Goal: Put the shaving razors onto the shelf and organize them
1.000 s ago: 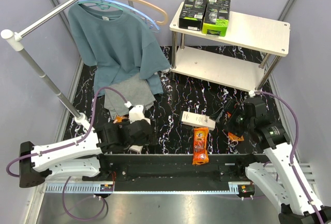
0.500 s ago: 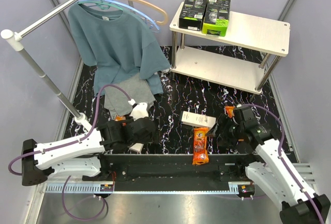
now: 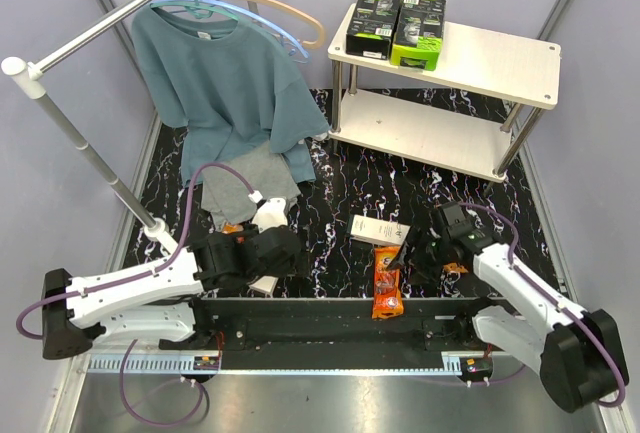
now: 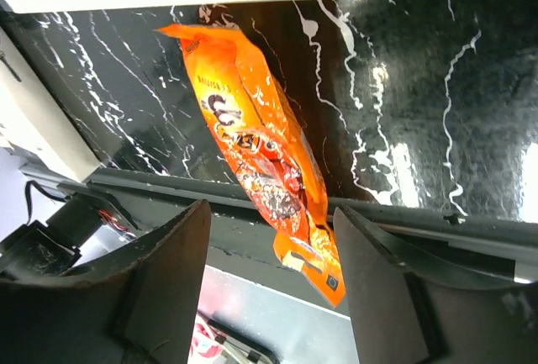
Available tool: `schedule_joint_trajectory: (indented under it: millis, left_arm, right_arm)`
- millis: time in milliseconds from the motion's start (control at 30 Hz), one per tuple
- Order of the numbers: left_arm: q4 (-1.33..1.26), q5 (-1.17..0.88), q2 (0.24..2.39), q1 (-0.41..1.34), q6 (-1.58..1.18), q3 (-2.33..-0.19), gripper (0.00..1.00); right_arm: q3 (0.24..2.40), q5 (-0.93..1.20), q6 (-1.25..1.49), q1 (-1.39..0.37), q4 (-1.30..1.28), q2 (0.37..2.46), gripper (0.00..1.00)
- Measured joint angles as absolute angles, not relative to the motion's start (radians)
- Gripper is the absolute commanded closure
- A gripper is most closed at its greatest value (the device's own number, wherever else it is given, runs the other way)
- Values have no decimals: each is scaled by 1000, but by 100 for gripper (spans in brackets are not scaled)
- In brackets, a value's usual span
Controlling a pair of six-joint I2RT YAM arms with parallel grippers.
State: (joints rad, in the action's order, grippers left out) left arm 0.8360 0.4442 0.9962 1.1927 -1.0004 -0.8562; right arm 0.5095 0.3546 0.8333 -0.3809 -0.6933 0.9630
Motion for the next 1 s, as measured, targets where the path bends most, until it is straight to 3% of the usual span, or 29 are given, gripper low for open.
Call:
schedule_joint_trajectory:
  millis: [467, 767, 933, 1000]
  left_arm:
    - [836, 444, 987, 1189, -995, -856, 1]
    - [836, 445, 954, 1188, -995, -856, 1]
    - [836, 445, 939, 1185, -995, -856, 1]
    - [836, 445, 936, 1185, -996, -856, 1]
  right_arm:
    - [509, 360, 794, -421, -624, 1168, 40]
    - [503, 361, 764, -428, -565, 1184, 43]
    - [495, 361, 749, -431, -539, 1199, 49]
    - [495, 360, 744, -438, -530, 1211, 57]
